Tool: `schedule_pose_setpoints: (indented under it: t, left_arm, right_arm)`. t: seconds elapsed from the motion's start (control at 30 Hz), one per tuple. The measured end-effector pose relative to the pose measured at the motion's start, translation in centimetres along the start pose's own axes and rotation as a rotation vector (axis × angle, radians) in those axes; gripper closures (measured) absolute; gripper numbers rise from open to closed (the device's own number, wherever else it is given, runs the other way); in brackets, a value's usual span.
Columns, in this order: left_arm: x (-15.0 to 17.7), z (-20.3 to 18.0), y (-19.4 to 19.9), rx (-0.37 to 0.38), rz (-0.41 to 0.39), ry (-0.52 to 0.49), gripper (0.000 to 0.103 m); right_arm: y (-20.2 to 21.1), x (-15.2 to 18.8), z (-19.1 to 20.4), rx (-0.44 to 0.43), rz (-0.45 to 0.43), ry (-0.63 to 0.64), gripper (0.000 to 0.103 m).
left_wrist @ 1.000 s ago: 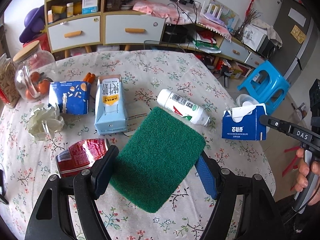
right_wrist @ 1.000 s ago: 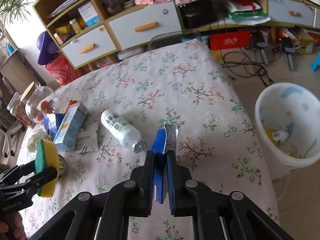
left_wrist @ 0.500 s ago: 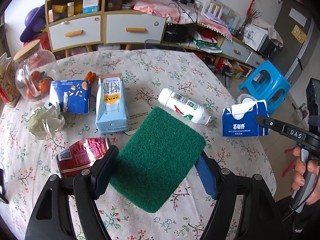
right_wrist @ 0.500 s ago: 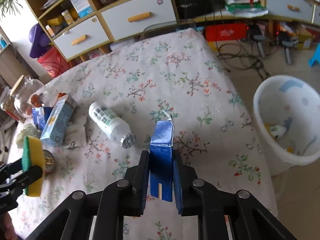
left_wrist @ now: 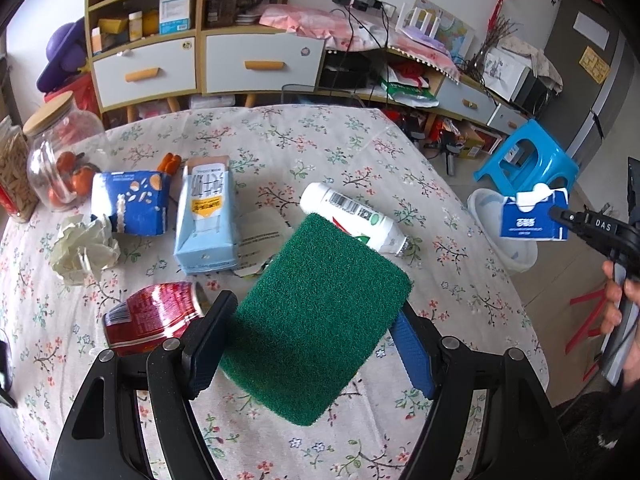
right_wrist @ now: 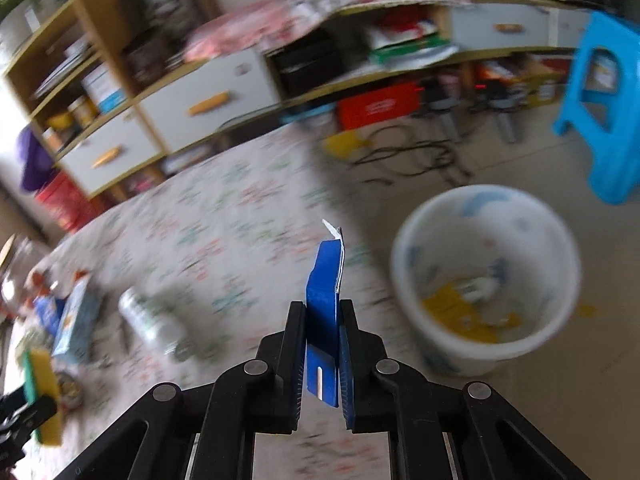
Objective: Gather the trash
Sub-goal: 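Carry the tissue box and sponge to the white bin and release both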
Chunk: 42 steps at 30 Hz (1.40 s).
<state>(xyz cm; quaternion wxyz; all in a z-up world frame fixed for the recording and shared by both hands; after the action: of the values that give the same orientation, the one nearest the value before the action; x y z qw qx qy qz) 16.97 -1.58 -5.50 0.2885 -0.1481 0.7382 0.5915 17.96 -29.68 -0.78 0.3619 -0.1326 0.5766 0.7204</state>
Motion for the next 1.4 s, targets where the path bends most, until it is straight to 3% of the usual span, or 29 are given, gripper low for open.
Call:
schedule_pose_setpoints:
  t: [0.33,0.43,0.47,0.93,1.23,1.3,1.4]
  left_arm:
    - [-2.6,-6.1,-2.1,0.008,0.014,-0.108,0.025]
    - [-3.5,-8.8,-3.5,0.038,0.027,-0.139,0.025]
    - [-3.8,-10.0,-4.0,0.047,0.029,-0.157,0.025]
    - [-6.5,-25.6,-11.0,0.187,0.061,-0.354,0.025]
    - [-8.2,-30.3,-13.4,0.207,0.037,-0.398,0.023]
    - [-8.8,-30.8,-13.7,0.225,0.026,-0.388,0.019]
    - [-9.2,-31.1,-14.2,0.221,0.020,-0.376,0.005]
  right_arm:
    - [-0.5,-2.6,-9.4,0.170,-0.016,-0.127,0.083]
    - [-0.7,-2.7,-11.0,0.190,-0.004,-0.151,0.061]
    - [-0.6,-2.7,-11.6,0.191,-0.002,-0.161,0.059]
    - [3.7,-1.2,-18.7,0.250,-0.016,-0.191,0.050]
    - [4.7,-0.8,-21.6,0.255,-0.012,-0.242,0.048]
    - [4.9,-0.8,-21.9,0.254,-0.015,-0.248,0.047]
    - [5.0,-0.9,-22.0,0.253,-0.020,-0.248,0.046]
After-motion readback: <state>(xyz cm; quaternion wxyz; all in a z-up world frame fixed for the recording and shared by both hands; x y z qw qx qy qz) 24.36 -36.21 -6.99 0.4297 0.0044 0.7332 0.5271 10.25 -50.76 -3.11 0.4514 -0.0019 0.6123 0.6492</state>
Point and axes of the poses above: each gripper's, at about its wrist camera, not at the fingertips, and y roughly against the way its jaws point, z to its left, x to its underside, the point moved 8 cm from there along -y, roughly the way its jaws point, and after that the axes turned 4 degrees about -y, right-handed, at the moved point
